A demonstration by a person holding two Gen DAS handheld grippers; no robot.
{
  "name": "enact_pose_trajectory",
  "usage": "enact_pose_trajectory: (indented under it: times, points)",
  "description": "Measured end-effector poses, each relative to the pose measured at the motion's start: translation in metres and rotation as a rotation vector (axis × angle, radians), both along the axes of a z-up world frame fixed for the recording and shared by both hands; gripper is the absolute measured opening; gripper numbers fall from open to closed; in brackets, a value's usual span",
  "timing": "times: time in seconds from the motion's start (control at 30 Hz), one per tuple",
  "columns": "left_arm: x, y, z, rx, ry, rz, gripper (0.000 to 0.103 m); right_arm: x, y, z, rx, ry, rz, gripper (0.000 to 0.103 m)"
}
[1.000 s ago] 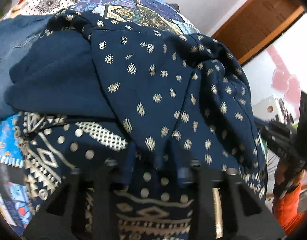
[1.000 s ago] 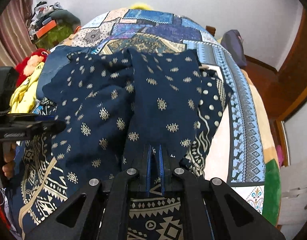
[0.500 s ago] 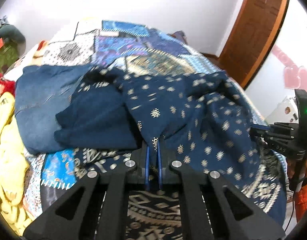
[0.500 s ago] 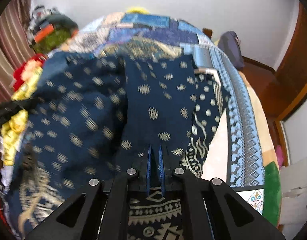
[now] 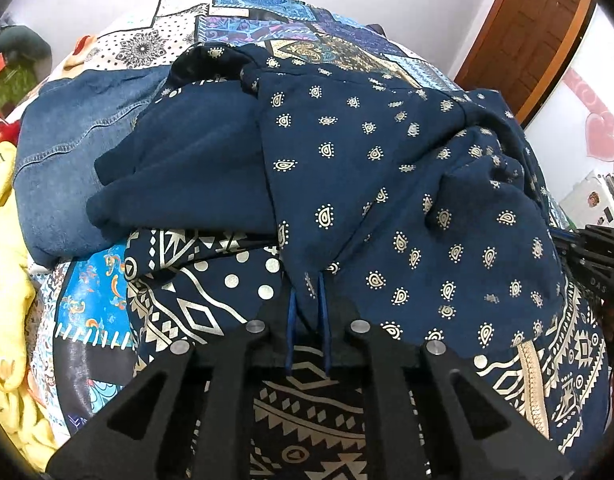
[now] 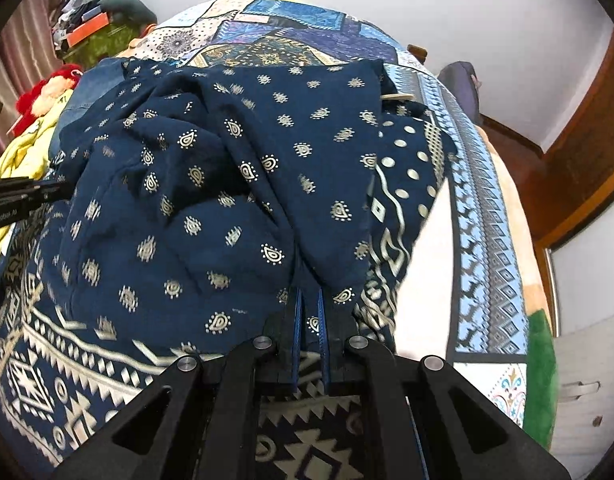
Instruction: Fold large clothes
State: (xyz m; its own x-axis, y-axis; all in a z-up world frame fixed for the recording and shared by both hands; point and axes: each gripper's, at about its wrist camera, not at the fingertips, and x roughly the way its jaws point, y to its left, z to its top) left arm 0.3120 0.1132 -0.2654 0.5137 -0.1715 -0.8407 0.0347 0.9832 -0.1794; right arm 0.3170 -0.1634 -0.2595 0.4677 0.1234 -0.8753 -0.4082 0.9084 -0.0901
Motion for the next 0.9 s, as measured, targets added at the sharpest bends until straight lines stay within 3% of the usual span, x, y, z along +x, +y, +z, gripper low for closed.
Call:
enact_pose_trajectory:
  times: [0.23,0.3,0.37,0.5,0.57,0.67,0.73,0.8,0.83,0.9]
  points:
    - [0.000,-0.008,-0.002,0.074,-0.008,-0.012,0.021,-0.014,-0.017,0.005,0.014,-0.004,-0.029,0.004]
    - [-0.001,-0.010,-0.003,0.113,-0.016,-0.001,0.030,-0.016,-0.021,0.006,0.009,-0.008,-0.040,0.004]
    - [-0.002,-0.007,-0.004,0.156,-0.024,0.024,0.051,-0.016,-0.025,0.002,-0.121,-0.024,-0.093,0.004]
    - [0.000,0.009,-0.006,0.069,-0.001,0.048,0.056,-0.022,-0.047,0.003,-0.026,0.009,-0.071,0.004]
    - [0.000,0.014,-0.005,0.047,0.009,0.054,0.063,-0.016,-0.054,0.007,0.004,0.046,-0.092,0.004]
    - [-0.004,0.021,-0.003,0.031,0.013,0.059,0.069,-0.008,-0.057,0.010,-0.030,0.056,-0.107,0.004]
    - [-0.008,0.026,-0.002,0.011,0.015,0.061,0.072,-0.003,-0.057,0.003,-0.103,0.033,-0.102,0.028]
    - [-0.012,0.028,-0.001,0.000,0.015,0.059,0.073,-0.004,-0.062,0.000,-0.203,-0.060,-0.153,0.098]
    - [-0.014,0.031,0.002,-0.007,0.017,0.056,0.073,-0.005,-0.066,0.000,-0.251,-0.107,-0.188,0.103]
    - [-0.018,0.036,0.007,-0.028,0.016,0.059,0.073,-0.005,-0.081,0.002,-0.196,-0.092,-0.215,0.103]
